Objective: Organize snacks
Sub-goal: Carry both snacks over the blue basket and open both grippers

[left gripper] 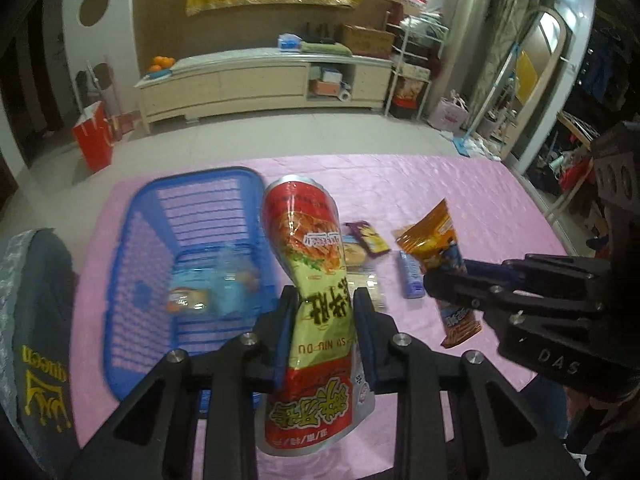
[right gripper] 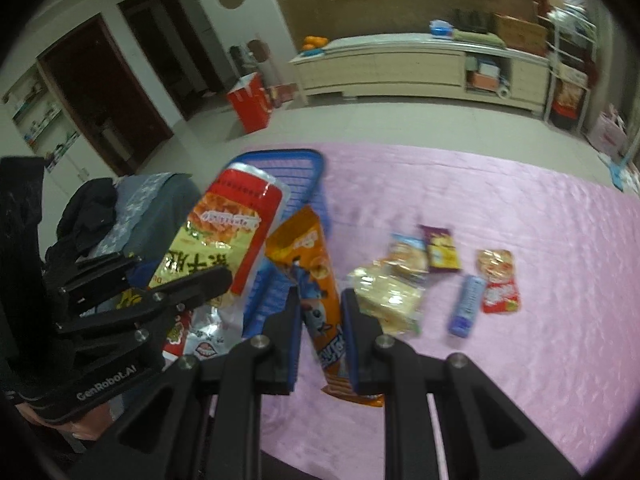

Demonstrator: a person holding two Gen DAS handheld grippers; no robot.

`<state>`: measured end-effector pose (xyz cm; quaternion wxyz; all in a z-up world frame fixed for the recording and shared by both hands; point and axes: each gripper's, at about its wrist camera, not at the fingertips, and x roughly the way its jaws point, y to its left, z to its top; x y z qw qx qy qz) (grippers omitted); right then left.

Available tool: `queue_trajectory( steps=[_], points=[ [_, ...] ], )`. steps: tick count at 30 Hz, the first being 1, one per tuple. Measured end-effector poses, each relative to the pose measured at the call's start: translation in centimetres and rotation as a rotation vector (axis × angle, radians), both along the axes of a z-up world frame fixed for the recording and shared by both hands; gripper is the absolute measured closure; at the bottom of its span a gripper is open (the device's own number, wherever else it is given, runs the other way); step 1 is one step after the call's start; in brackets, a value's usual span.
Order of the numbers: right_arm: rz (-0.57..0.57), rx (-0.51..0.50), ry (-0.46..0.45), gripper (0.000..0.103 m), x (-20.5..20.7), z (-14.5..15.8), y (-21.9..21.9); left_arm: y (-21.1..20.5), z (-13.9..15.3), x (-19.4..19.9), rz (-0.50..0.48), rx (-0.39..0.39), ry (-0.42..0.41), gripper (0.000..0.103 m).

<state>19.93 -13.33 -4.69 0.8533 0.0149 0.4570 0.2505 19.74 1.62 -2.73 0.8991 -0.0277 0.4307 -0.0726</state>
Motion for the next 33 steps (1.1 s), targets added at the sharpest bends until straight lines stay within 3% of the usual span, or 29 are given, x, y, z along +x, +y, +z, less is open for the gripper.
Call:
queue_trajectory(
  steps=[7,14,33],
  points=[
    [0.074,0.033,0.011,0.08,0.0,0.1,5.8,5.6,1.0,-1.4,0.067,0.007,-0.015,0.077],
    [0.113,0.019,0.031,0.08,0.3,-0.8,9.9,9.1,0.0,-1.9,0.105,-0.007,-0.005,0.08],
    [0.1,-0.057,0.124,0.08,2.7,-5.0,12.8,13.0,-5.6,1.3,0.14,-0.06,0.061,0.08]
  ],
)
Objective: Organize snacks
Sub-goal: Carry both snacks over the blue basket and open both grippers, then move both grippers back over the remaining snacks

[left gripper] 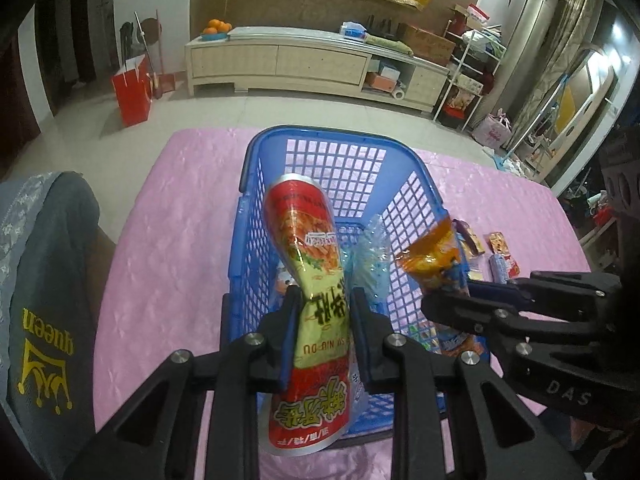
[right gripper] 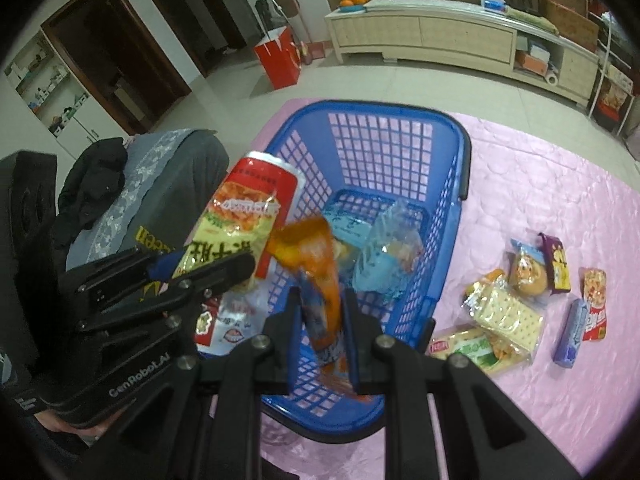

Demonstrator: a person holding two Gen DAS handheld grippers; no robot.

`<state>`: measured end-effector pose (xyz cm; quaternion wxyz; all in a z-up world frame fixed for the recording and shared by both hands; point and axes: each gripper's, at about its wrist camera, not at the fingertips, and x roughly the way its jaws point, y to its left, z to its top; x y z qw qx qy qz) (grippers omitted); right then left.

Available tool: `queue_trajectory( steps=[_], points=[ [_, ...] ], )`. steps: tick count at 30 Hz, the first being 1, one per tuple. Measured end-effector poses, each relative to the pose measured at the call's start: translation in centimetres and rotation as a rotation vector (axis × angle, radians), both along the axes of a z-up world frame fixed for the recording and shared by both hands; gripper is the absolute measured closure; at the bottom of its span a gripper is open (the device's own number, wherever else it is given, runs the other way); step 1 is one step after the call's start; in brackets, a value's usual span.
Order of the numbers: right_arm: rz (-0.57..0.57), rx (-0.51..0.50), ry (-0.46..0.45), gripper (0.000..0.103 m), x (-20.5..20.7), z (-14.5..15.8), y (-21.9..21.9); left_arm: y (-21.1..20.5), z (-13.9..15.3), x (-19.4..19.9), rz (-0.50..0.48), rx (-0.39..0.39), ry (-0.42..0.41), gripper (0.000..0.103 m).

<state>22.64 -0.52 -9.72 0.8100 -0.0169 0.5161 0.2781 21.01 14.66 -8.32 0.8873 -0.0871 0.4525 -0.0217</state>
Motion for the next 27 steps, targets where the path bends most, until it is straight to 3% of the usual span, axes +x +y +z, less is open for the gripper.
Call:
queue_trajectory(
  steps=[3,6,8,10,12,14,16,27],
  points=[
    [-0.001,-0.027,-0.002,0.08,-0.1,-0.2,0.1,-0.4,-0.4,0.1,-0.02,0.003,0.013,0.078],
    [-0.005,-0.046,0.009,0.08,-0.2,-0.3,0.0,-0.9,-0.2,0.0,-0.01,0.046,0.012,0.07],
    [-0.002,-0.055,0.026,0.079,-0.3,-0.4,-0.1,-0.9,0.0,-0.1,-0.014,0.035,0.009,0.062],
    [-0.002,-0.07,0.03,0.066,-0.5,-0.2,-0.2,-1.0,0.5,-0.4,-0.023,0.035,0.001,0.059],
    [-0.021,-0.101,0.001,0.037,-0.9,0.4,-0.8,-1.2,1.1,-0.7,-0.026,0.062,-0.009,0.058],
    [-0.033,-0.087,-0.018,0.025,-1.2,1.0,-1.8,-1.2,1.5,-1.0,-0.018,0.08,-0.009,0.053],
    [-0.043,-0.072,-0.027,0.024,-1.4,1.8,-2.7,-1.2,2.1,-1.4,-0.01,0.084,-0.014,0.044],
    [-0.102,-0.062,-0.085,0.024,-3.2,4.5,-8.5,-5.6,4.6,-3.2,-0.063,0.099,-0.057,0.037]
  ],
)
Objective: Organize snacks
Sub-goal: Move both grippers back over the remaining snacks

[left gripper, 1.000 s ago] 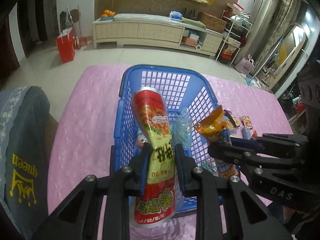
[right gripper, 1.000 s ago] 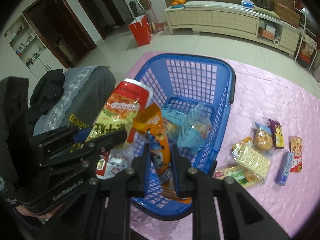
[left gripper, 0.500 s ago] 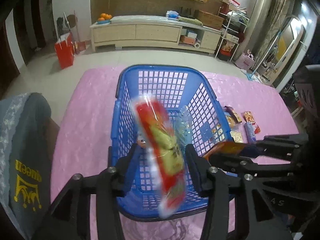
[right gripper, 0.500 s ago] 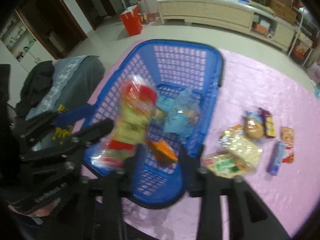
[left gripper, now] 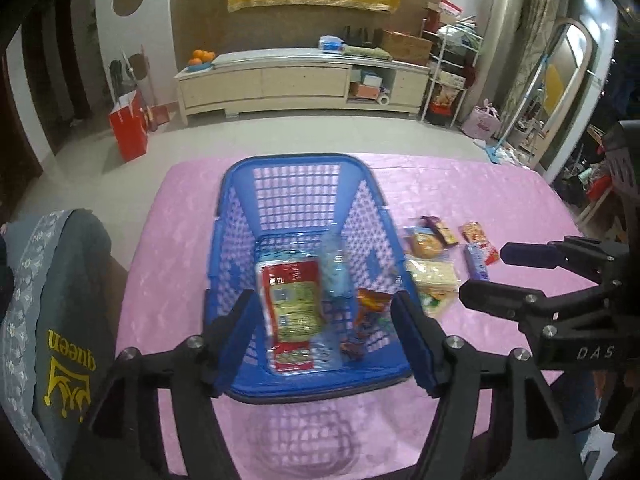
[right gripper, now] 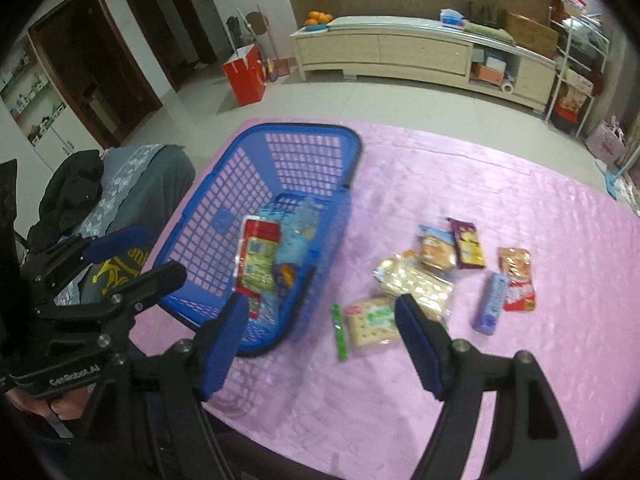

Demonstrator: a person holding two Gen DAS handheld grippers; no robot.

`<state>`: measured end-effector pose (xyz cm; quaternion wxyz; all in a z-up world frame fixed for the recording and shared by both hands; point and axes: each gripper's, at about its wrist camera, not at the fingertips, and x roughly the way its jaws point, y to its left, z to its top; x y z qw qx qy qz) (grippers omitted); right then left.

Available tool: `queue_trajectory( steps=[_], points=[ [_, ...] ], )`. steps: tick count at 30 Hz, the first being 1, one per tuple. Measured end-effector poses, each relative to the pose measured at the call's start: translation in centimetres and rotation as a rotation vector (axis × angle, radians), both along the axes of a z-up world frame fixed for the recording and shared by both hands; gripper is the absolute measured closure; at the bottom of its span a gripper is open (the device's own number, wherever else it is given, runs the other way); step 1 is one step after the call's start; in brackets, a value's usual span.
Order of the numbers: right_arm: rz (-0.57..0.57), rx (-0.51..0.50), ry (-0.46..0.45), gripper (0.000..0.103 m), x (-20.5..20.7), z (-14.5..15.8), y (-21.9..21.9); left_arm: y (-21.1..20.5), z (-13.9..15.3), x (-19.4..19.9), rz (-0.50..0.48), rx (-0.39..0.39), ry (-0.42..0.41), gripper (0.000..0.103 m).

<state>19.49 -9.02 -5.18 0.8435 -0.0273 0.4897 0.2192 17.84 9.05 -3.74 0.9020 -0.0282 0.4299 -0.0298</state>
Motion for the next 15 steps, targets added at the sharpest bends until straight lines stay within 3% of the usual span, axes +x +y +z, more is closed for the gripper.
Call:
queue_trajectory(
  steps=[3,15],
  points=[
    [-0.017,-0.003,-0.008,0.024,-0.3,0.2,-1.8,-2.0,0.4,0.0,-0.03,0.007,-0.01,0.029],
    [-0.103,-0.026,-0.01,0.024,-0.4,-0.5,-10.9,-10.3,-0.7,1.8,-0.14,0.026,0.012,0.027]
  ],
)
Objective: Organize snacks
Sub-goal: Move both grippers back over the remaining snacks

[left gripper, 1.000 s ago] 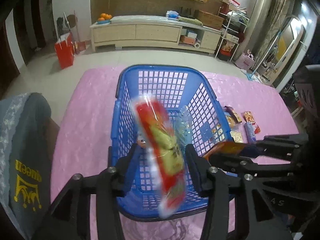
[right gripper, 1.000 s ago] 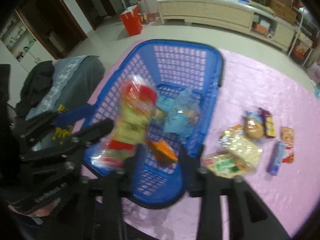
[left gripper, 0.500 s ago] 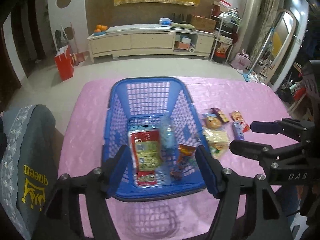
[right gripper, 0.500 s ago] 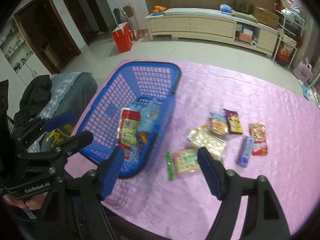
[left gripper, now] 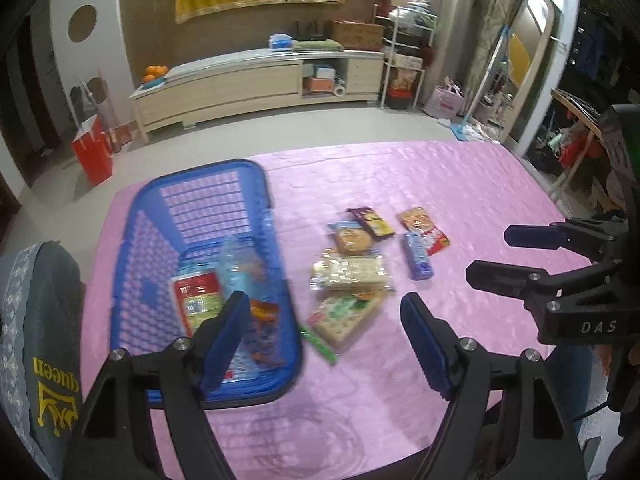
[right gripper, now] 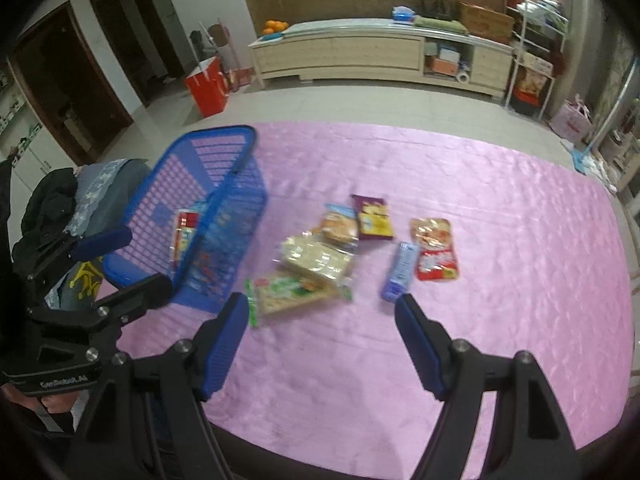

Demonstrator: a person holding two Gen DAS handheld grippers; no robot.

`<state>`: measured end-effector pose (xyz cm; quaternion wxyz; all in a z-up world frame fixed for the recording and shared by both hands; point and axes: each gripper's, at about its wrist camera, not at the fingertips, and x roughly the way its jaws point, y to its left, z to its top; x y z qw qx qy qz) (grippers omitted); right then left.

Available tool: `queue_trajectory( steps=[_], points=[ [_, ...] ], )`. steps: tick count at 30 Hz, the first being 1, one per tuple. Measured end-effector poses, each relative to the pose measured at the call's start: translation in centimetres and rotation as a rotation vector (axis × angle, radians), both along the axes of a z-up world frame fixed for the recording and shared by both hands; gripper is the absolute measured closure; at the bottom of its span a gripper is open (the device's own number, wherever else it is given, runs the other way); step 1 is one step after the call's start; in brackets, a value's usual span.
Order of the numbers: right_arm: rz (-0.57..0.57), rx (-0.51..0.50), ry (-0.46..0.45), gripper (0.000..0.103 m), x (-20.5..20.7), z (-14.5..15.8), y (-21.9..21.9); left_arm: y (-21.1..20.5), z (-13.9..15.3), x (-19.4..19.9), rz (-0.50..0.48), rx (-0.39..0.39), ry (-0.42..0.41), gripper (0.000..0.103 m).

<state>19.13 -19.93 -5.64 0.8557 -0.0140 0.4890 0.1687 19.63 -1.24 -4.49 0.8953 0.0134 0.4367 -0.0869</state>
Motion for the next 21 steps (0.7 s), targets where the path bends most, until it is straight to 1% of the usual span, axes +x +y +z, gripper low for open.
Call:
queue_trajectory(
  steps=[7,11,16,17,21],
  points=[
    [-0.041,-0.006,0.034,0.024,0.9,-1.9,-4.4,-4.6,-1.8,0.9,-0.064,0.054,0.025,0.027],
    [-0.054,0.011,0.061,0.024,1.4,-3.3,-6.1,-6.2,-3.0,1.7,-0.086,0.056,0.048,0.027],
    [-0.043,0.004,0.057,0.024,1.9,-5.0,-6.6,-7.9,-5.2,3.0,-0.121,0.1,0.063,0.027],
    [-0.04,0.004,0.063,0.024,2.0,-5.8,-6.6,-8.1,-5.8,3.2,-0.131,0.108,0.069,0.027],
    [-0.029,-0.016,0.089,0.024,2.5,-8.1,-6.1,-8.4,-8.8,3.8,-0.163,0.13,0.117,0.027]
  ],
)
